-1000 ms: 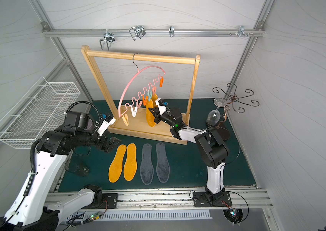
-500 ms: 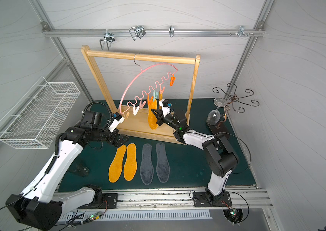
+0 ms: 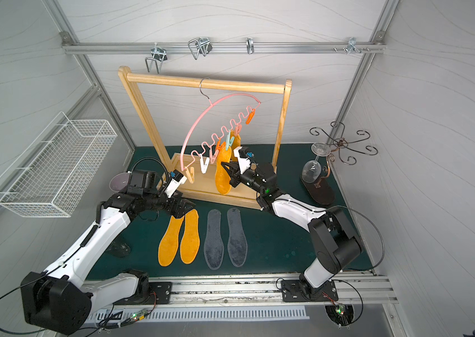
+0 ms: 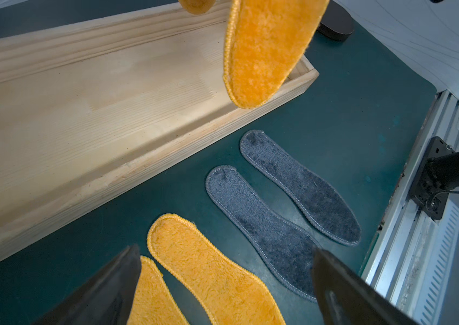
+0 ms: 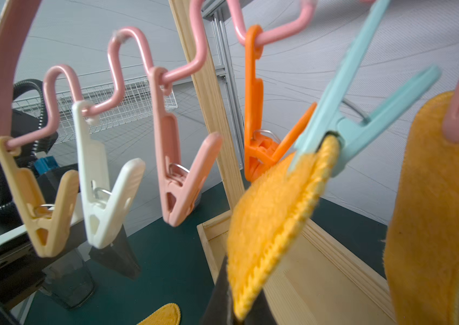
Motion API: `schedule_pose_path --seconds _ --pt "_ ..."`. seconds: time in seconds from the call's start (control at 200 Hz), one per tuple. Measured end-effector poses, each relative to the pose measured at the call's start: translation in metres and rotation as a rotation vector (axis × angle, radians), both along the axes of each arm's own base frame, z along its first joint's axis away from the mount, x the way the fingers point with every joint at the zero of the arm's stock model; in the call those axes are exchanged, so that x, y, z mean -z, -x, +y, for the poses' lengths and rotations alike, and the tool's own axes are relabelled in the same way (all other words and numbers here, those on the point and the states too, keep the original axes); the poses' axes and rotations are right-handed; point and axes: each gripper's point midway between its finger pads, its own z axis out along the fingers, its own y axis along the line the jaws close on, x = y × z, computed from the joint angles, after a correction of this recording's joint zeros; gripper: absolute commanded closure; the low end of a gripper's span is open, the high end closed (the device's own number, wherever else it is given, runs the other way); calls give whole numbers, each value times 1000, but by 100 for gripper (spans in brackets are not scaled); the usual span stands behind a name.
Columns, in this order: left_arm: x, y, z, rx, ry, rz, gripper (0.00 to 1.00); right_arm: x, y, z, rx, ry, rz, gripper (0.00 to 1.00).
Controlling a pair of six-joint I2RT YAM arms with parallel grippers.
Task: Take the shoe insoles off the hanger
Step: Remove the insole from the hanger.
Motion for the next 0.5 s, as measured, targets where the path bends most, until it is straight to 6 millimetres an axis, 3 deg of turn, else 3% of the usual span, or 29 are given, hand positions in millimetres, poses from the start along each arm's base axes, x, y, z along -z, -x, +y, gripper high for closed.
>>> schedule_pose_path --seconds 0.14,0.5 --pt "9 1 -3 14 33 1 0 -1 8 -1 -10 10 14 100" --pt "-9 -20 -35 83 265 14 0 -17 37 -1 -40 29 54 100"
